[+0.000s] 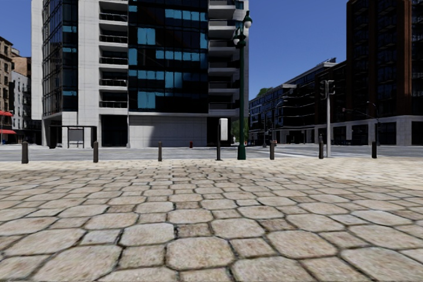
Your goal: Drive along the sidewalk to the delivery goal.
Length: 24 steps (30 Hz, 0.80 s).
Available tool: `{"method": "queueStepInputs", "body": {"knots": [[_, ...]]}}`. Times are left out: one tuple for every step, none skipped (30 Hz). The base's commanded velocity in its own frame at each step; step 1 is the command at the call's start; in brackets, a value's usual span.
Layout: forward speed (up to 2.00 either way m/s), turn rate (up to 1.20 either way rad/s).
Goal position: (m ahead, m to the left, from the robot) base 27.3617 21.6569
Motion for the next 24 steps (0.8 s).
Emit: {"method": "queueStepInputs", "body": {"knots": [[2.00,0.01],[2.00,0.01],[2.00,0.01],[2.00,0.01],[2.00,0.01],[2.00,0.01],[2.00,0.01],[2.00,0.01],[2.00,0.01],[2.00,0.01],[2.00,0.01],[2.00,0.01],[2.00,0.01],[2.00,0.01],[2.00,0.01],[2.00,0.01],[2.00,0.01],[2.00,0.01],[2.00,0.01],[2.00,0.01],[2.00,0.01],[2.00,0.00],[2.00,0.00],[2.00,0.00]]}}
